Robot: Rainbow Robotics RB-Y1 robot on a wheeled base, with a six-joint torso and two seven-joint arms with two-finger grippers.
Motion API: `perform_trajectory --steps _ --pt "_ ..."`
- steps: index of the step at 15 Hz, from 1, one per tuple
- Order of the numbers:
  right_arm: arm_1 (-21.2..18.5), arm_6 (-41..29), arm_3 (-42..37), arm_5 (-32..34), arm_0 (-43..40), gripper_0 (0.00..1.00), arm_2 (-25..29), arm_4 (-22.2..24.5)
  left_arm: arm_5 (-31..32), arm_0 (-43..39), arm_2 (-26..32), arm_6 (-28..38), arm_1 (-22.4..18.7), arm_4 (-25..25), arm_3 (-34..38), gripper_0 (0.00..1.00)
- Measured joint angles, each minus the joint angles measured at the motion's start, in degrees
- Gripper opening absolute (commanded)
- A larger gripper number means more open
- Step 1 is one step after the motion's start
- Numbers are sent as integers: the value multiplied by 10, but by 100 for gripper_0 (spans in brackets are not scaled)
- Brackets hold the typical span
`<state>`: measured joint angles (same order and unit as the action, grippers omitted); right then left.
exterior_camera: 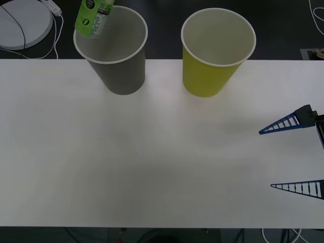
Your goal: Put the can into the green bin and the plastic bottle into the gray bin
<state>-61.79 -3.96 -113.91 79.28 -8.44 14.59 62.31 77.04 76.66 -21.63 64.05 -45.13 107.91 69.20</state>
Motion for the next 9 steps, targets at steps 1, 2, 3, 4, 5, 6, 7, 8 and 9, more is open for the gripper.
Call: perform_trajectory --steps 1,2,3,4,5,6,7,8,9 --pt "0 0 0 0 0 100 0 0 0 0 0 -1 5 1 0 0" --pt "0 0 0 0 0 100 0 0 0 0 0 -3 8 3 0 0" --pt "0 0 0 0 0 100 0 0 -2 0 0 -4 10 5 0 0" --pt "0 0 0 0 0 100 0 0 -5 0 0 -4 14 8 0 0" --pt "0 0 0 0 0 100 0 0 -10 0 0 -5 16 13 0 0" --pt "0 0 0 0 0 100 0 0 -13 0 0 -6 17 17 0 0" --pt "0 0 0 0 0 100 0 0 -13 0 0 -7 18 20 0 0" --pt "0 0 0 0 0 100 0 0 -13 0 0 -7 19 21 0 0" --pt "0 0 0 0 0 100 0 0 -13 0 -1 -7 19 21 0 0"
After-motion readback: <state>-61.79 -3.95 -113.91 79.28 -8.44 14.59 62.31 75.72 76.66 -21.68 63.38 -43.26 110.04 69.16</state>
